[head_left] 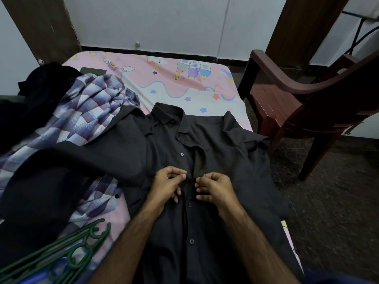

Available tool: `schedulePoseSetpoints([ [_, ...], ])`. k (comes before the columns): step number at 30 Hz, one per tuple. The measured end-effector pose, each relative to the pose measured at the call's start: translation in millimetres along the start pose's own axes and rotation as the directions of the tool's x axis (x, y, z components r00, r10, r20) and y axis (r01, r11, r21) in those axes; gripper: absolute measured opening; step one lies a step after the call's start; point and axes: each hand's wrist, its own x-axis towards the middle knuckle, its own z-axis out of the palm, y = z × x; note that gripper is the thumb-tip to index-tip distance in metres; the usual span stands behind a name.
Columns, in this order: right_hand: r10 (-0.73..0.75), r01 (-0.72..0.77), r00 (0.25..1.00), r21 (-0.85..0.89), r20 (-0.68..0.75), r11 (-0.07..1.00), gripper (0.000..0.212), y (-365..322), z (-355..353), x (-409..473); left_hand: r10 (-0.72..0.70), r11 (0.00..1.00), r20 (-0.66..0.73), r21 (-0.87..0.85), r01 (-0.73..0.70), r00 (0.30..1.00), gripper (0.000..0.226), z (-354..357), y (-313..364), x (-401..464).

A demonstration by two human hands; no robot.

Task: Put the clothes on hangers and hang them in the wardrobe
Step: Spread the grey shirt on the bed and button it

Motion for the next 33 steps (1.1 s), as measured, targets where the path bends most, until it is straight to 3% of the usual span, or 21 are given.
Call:
schedulePoseSetpoints([
  [13, -0.119, 0.102, 0.99, -0.194, -0.081, 0.976, 0.019, 12.5, 24.9, 17.8, 0.002, 1.0, 0.028, -0.008, -0.002, 1.0, 0.006, -4.9, 2.8, -1.4],
  [23, -0.165, 0.16, 0.985, -0.097, -0.056, 0.982, 0.009, 26.6, 22.5, 22.2, 0.025, 0.999, -0.012, 0.043, -0.025, 1.0, 0.006, -5.2, -5.0, 1.5],
  [30, -0.171, 0.167, 0.984, 0.068, 0.044, 0.984, 0.017, 30.8, 13.7, 23.1, 0.031, 0.998, -0.068, 0.06, -0.027, 0.997, 0.003, -1.8, -6.7, 4.1],
  [33, -0.195, 0.192, 0.98, 0.051, 0.039, 0.98, 0.013, 33.1, 13.1, 23.9, 0.058, 0.995, -0.057, 0.083, -0.054, 0.997, 0.016, -0.1, -4.9, 3.1],
])
